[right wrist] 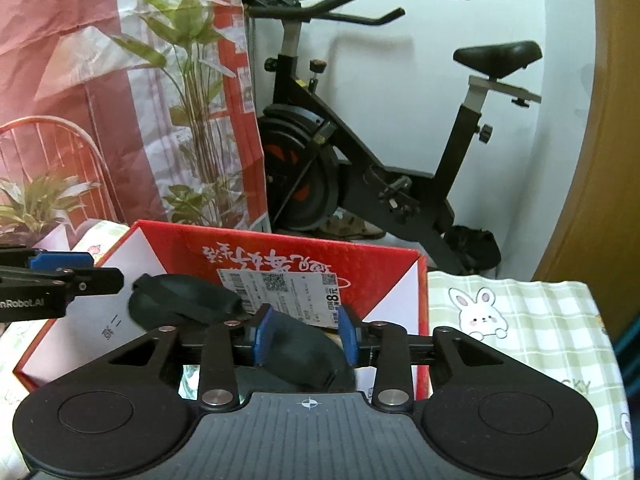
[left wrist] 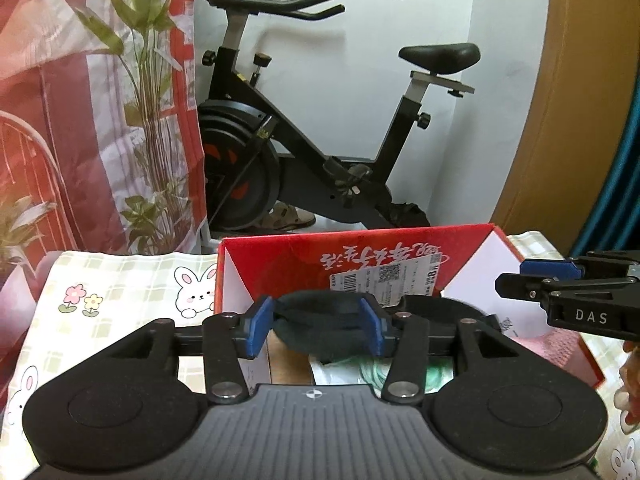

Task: Organize soft objects
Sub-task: 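Lower the eye mask into the box and open both grippers, then move both open grippers back to the black glove on the table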

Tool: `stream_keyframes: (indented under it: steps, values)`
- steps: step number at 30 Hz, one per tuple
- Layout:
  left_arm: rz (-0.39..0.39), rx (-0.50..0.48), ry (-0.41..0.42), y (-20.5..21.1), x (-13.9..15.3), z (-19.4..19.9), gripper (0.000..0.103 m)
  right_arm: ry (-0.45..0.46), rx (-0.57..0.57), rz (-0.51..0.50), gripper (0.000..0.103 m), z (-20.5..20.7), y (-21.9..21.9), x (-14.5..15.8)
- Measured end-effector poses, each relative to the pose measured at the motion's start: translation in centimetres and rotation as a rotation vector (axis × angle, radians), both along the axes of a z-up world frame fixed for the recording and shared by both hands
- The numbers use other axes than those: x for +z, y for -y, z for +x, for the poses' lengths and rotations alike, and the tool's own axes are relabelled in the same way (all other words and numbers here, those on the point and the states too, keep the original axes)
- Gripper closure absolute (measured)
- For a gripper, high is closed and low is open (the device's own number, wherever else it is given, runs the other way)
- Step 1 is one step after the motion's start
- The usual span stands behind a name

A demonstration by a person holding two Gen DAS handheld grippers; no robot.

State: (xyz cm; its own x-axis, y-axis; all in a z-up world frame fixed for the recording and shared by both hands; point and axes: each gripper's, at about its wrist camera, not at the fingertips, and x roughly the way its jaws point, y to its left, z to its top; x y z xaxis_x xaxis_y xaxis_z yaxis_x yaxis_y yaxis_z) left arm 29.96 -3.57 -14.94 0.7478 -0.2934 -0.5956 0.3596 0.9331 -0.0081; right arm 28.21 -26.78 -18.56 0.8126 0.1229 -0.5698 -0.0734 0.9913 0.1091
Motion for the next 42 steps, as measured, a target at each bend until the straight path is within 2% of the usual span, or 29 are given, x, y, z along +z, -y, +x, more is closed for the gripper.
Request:
stream_keyframes:
  steps: [11, 22, 30, 38, 42]
  values:
    - [-0.045, -0.013, 0.001, -2.7, 1.3, -6.1, 0.050, 0.051, 0.068, -0.021, 0.069, -5.9, -0.6, 1.5]
    - [-0.075, -0.048, -0.074, -5.7, -2.6, -13.0, 0.050, 0.124, 0.116, 0.010, 0.069, -13.2, -2.0, -0.2]
    - [-0.069, -0.019, -0.153, -6.2, -7.7, -15.2, 0.050, 0.112, 0.127, 0.057, 0.069, -16.7, -2.4, -3.2]
    - [-0.117, 0.011, -0.248, -5.5, -11.9, -15.3, 0.049, 0.008, 0.117, 0.138, 0.070, -17.8, -3.1, -8.7]
    - [-0.151, 0.006, -0.271, -5.0, -13.0, -15.3, 0.042, -0.029, 0.107, 0.194, 0.070, -17.5, -3.3, -10.9]
